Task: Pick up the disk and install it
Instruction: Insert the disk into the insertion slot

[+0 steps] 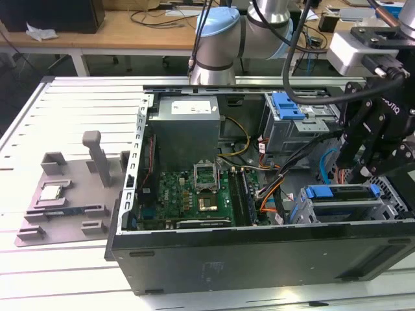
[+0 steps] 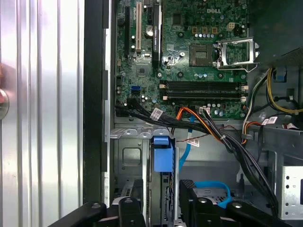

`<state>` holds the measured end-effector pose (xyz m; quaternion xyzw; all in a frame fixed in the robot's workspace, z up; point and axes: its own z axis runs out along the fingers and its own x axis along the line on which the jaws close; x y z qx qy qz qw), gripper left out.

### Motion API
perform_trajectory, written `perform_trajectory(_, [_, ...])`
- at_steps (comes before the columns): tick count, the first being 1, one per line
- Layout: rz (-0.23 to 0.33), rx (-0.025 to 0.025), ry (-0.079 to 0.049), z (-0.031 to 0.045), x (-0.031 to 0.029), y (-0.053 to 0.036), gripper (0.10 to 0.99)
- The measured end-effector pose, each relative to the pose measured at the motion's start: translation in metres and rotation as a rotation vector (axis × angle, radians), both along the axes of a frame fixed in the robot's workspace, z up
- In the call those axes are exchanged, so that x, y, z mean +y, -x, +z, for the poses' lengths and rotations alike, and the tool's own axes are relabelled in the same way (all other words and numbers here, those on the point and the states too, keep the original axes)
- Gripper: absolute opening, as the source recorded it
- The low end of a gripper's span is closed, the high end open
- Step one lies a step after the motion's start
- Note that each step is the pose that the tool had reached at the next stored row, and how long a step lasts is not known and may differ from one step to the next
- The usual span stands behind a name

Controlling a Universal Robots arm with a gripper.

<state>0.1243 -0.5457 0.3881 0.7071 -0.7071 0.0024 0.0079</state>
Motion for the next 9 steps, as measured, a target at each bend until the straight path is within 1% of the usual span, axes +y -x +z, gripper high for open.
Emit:
perform_trajectory(1, [0.000,0.0000,0.000,0.0000,0.0000,0.0000,0.420])
perform_trajectory(3, [0.000,0.0000,0.000,-0.0001,0.0000,0.0000,0.294])
perform_trajectory(4, [0.000,0.0000,0.000,-0.0001,0.0000,0.0000,0.294])
perform_trajectory(7, [0.000,0.0001,0.000,-0.0003,0.0000,0.0000,0.106])
perform_trajectory(9, [0.000,0.0001,0.000,-0.0004,0.0000,0.0000,0.106])
